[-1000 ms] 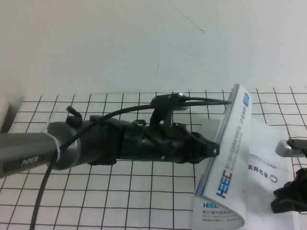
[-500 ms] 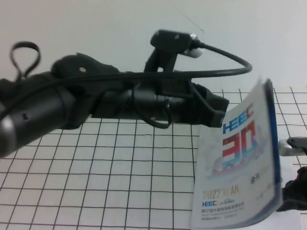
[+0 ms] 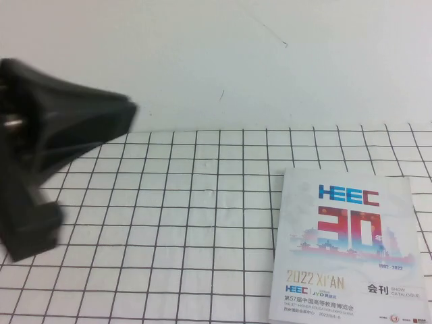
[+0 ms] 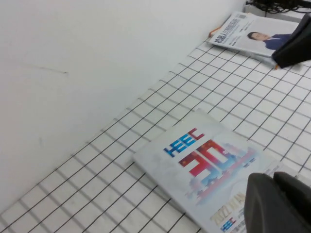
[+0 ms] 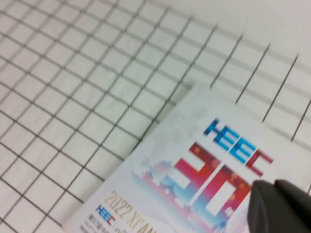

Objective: Close book
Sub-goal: 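Close the open booklet and leave it lying on the table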

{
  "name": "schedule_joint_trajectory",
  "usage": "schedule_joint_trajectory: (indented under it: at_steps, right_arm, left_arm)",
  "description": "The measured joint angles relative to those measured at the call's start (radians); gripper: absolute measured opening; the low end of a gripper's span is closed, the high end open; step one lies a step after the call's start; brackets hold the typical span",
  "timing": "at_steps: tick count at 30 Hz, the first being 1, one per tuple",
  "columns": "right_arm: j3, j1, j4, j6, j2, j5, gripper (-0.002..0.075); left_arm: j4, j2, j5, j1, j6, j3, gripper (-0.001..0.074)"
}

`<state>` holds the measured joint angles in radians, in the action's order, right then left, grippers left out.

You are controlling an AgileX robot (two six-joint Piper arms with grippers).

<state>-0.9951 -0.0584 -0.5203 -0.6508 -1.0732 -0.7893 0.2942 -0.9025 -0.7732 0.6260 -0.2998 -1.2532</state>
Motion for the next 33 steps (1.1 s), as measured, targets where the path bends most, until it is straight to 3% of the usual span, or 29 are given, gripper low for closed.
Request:
schedule_joint_trajectory:
  at_steps: [6,19,26,33]
  right_arm:
    - [-0.042,0.0,0.006,0.0,0.264,-0.018,-0.0003]
    - [0.091,0.0,0.008,-0.022,0.73,-0.099,-0.0003]
    - [0.21,0.0,0.002,-0.018,0.797,-0.099,-0.0003]
    - [0.319,0.0,-0.002,-0.018,0.797,-0.099,-0.0003]
  left_arm:
    - [-0.215,0.206,-0.118,0.0,0.196,0.073,-0.0004]
    - [-0.288,0.387,-0.107,0.0,0.324,0.455,-0.0004]
    - [-0.321,0.378,0.067,0.0,0.329,0.635,-0.0004]
    - [-0.324,0.378,-0.013,0.0,0.334,0.668,-0.0004]
